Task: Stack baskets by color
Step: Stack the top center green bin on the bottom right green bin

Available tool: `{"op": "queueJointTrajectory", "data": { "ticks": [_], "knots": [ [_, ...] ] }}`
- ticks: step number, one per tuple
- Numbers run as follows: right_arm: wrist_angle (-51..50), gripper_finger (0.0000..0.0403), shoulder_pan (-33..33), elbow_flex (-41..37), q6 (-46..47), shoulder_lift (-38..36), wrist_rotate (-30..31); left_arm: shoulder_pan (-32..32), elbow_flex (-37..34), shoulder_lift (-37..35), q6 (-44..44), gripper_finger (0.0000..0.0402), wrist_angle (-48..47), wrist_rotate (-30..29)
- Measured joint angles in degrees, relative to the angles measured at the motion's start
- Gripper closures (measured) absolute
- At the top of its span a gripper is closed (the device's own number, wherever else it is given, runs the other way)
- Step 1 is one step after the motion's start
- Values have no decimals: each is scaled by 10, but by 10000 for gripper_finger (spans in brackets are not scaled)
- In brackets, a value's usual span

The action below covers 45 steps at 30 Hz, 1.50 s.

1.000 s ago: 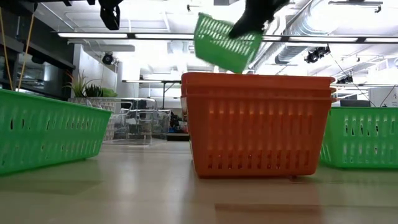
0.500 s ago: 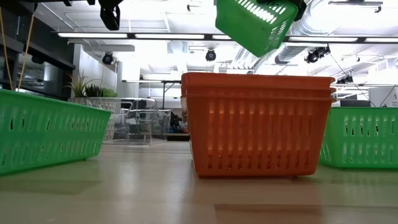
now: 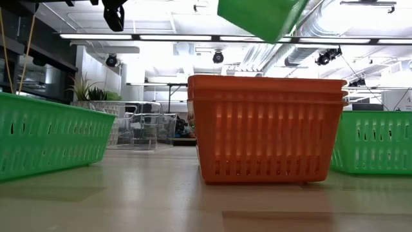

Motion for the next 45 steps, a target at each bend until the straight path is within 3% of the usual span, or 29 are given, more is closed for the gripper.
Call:
{"op": "queueJointTrajectory", "data": {
  "ticks": [6,12,19,30,45],
  "knots": [
    [-134,403,67,58,106,80,-8,0,0,0,0,335,-2,0],
    [-151,403,116,31,193,148,-8,0,0,0,0,335,-2,0],
    [-188,403,128,28,221,204,-14,0,0,0,1,335,-2,0],
    [-287,403,191,28,236,211,-4,0,0,0,6,335,-7,-2],
    [-258,403,203,27,226,245,-23,0,0,0,6,335,-7,-2]
  ]
}}
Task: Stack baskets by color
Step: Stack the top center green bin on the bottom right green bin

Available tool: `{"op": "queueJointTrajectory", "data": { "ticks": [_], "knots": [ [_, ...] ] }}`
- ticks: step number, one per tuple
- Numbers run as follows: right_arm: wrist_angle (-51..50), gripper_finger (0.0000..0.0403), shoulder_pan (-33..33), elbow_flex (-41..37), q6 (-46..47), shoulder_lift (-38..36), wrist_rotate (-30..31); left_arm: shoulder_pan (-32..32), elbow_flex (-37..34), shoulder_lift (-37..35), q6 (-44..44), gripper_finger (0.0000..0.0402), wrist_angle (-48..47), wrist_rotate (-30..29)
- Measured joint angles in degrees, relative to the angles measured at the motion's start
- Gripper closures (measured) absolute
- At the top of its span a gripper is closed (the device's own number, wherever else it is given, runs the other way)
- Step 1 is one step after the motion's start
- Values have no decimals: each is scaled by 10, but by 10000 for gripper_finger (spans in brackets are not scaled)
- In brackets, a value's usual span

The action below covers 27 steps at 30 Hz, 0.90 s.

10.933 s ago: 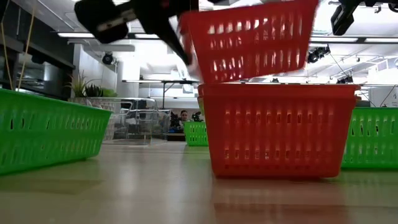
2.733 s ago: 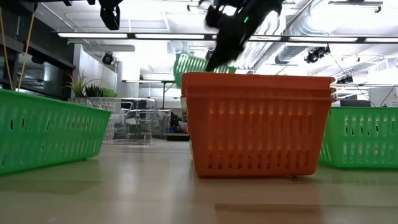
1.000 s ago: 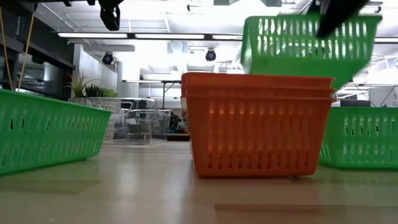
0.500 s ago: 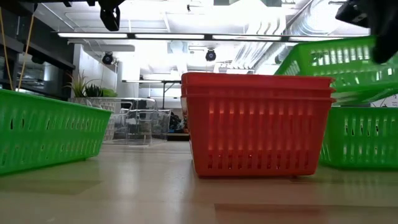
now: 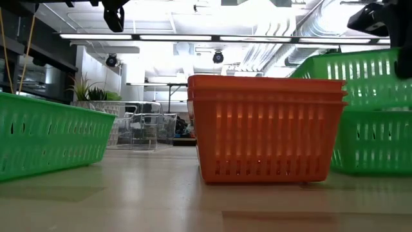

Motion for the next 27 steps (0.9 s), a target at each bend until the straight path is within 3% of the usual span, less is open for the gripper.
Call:
{"op": "queueJointTrajectory", "data": {
  "ticks": [27],
  "knots": [
    [-2,400,1,0,-10,15,8,0,0,0,0,335,-8,0]
  ]
}}
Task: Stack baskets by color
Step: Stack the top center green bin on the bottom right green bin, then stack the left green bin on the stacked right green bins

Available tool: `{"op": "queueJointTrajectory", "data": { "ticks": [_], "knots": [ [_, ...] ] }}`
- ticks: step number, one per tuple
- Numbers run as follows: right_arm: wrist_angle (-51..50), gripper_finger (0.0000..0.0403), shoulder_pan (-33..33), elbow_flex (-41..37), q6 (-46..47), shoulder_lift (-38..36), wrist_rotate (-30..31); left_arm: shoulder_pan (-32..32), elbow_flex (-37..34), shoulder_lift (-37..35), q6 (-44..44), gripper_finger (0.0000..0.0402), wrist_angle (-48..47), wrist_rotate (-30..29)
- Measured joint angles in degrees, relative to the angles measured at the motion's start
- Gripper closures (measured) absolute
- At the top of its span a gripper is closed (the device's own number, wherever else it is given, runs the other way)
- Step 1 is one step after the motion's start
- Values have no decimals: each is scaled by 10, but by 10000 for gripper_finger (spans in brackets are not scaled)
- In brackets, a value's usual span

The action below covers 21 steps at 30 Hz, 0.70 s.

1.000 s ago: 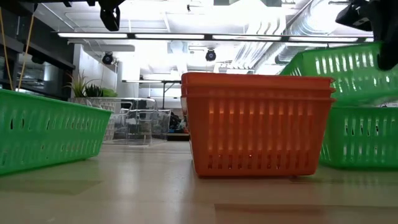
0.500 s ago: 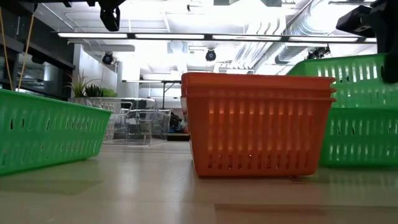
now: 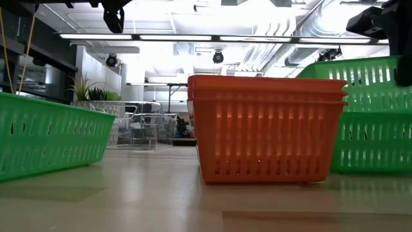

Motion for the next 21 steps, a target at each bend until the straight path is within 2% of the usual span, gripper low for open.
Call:
{"op": "queueJointTrajectory", "data": {
  "ticks": [4,10,14,18,21],
  "knots": [
    [1,365,0,0,8,0,-4,0,0,0,0,335,0,0],
    [7,269,-8,0,13,-8,-21,0,0,0,0,335,0,0],
    [4,217,-19,0,-17,-35,-41,0,0,0,0,335,0,0],
    [-17,194,-31,0,-16,-78,-43,0,0,0,0,335,0,0],
    [-29,193,-33,0,4,-114,-6,0,0,0,-1,335,0,2]
  ]
}}
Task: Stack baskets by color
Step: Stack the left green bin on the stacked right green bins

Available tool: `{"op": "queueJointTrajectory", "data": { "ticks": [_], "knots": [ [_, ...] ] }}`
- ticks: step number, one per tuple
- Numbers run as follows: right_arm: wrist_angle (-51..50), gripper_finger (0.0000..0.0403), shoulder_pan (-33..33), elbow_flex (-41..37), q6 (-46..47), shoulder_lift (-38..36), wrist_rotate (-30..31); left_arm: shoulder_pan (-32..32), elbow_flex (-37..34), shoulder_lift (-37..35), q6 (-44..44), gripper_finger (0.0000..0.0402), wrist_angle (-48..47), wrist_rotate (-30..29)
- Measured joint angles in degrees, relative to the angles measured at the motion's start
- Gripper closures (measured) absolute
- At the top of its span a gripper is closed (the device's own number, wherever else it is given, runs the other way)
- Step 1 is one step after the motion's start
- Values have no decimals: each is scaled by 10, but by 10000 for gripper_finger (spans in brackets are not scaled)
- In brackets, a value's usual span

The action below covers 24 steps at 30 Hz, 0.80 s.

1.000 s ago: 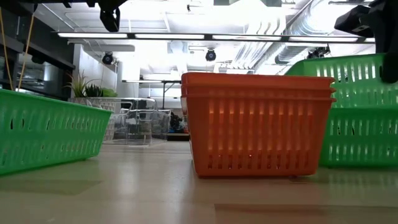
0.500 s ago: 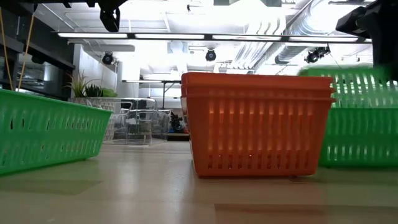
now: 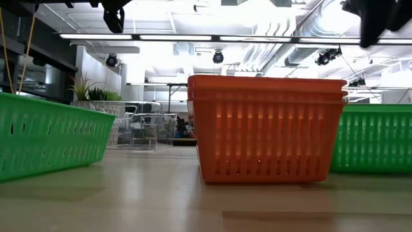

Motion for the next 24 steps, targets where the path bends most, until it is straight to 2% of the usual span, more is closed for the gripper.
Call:
{"op": "queueJointTrajectory", "data": {
  "ticks": [7,11,14,18,21,24],
  "knots": [
    [-43,200,0,-3,69,-70,92,0,0,0,-1,335,0,0],
    [0,204,0,-94,146,-137,83,0,0,0,0,335,0,0],
    [92,206,-1,-188,191,-205,62,0,0,0,-1,335,0,1],
    [269,206,-25,-284,206,-284,100,0,0,0,0,335,0,1],
    [419,206,-57,-334,149,-317,143,0,0,0,0,335,0,0],
    [573,206,-94,-369,48,-326,161,0,0,0,0,335,0,0]
  ]
}}
